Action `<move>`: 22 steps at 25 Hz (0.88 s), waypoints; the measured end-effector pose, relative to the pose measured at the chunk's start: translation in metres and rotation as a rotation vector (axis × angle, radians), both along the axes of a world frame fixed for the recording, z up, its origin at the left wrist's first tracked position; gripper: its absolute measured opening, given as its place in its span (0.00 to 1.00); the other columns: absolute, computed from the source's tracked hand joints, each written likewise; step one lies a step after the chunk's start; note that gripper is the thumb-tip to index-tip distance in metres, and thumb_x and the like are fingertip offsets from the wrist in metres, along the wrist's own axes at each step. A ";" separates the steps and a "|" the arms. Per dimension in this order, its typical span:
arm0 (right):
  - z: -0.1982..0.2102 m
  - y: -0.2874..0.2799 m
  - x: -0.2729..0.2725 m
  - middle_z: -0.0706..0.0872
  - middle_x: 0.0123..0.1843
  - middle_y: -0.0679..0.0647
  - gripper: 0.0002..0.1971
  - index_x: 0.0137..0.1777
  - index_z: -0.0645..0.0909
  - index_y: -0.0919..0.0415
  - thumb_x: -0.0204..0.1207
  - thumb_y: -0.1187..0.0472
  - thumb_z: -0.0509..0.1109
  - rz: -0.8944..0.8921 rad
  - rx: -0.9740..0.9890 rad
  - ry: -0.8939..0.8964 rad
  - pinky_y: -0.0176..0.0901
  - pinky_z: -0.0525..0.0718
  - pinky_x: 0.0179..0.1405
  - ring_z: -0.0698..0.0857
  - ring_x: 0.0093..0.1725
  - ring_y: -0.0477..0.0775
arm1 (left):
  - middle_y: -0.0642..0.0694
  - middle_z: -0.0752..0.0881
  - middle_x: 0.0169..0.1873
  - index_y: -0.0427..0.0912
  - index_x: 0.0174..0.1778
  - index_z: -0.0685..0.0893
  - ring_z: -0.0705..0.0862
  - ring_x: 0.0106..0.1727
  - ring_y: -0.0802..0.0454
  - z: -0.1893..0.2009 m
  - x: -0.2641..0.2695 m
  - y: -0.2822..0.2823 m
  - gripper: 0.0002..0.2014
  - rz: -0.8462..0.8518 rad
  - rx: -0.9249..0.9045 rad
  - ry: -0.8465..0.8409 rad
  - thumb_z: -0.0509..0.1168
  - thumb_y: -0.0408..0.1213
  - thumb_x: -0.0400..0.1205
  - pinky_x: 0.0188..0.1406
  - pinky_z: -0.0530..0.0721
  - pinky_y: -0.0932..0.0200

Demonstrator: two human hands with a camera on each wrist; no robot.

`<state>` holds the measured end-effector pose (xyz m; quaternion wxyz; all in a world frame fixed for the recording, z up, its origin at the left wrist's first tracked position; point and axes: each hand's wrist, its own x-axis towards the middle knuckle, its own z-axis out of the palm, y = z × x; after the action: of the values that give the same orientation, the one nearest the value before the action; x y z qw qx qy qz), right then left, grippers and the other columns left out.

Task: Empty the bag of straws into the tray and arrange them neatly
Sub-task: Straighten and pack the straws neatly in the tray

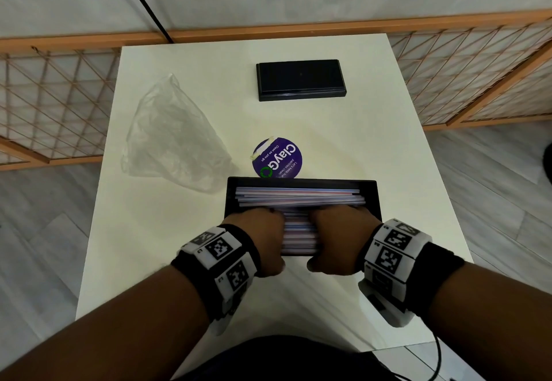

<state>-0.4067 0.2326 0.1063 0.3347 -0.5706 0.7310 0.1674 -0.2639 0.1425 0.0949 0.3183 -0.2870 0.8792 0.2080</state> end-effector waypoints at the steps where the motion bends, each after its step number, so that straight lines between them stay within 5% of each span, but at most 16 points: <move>1: 0.000 0.000 0.000 0.86 0.52 0.46 0.28 0.57 0.80 0.48 0.59 0.36 0.75 -0.005 -0.003 -0.004 0.51 0.86 0.57 0.86 0.54 0.55 | 0.49 0.83 0.67 0.49 0.70 0.77 0.83 0.69 0.46 0.000 0.000 0.000 0.30 -0.002 0.001 -0.005 0.75 0.54 0.75 0.70 0.84 0.48; 8: 0.001 -0.005 0.001 0.85 0.53 0.47 0.27 0.55 0.84 0.47 0.58 0.34 0.77 0.059 0.023 0.033 0.50 0.87 0.54 0.86 0.52 0.54 | 0.50 0.81 0.69 0.50 0.72 0.73 0.82 0.70 0.45 0.002 -0.005 0.008 0.31 -0.030 -0.018 0.083 0.77 0.51 0.75 0.71 0.82 0.45; 15: 0.001 -0.006 0.006 0.85 0.62 0.46 0.37 0.65 0.79 0.45 0.56 0.33 0.79 0.059 -0.069 -0.019 0.51 0.86 0.59 0.86 0.59 0.54 | 0.49 0.77 0.75 0.51 0.80 0.68 0.80 0.74 0.44 -0.011 -0.011 0.010 0.43 -0.004 0.001 0.078 0.78 0.55 0.70 0.74 0.80 0.42; 22: -0.004 0.006 0.008 0.78 0.68 0.55 0.42 0.70 0.73 0.51 0.57 0.31 0.74 -0.024 -0.017 0.117 0.56 0.82 0.65 0.79 0.67 0.62 | 0.43 0.78 0.70 0.44 0.74 0.73 0.80 0.71 0.43 -0.007 0.001 0.005 0.35 0.049 -0.060 -0.012 0.75 0.53 0.74 0.73 0.80 0.48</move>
<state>-0.3991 0.2385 0.1018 0.2884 -0.5537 0.7577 0.1903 -0.2631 0.1477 0.0881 0.3098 -0.3191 0.8758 0.1877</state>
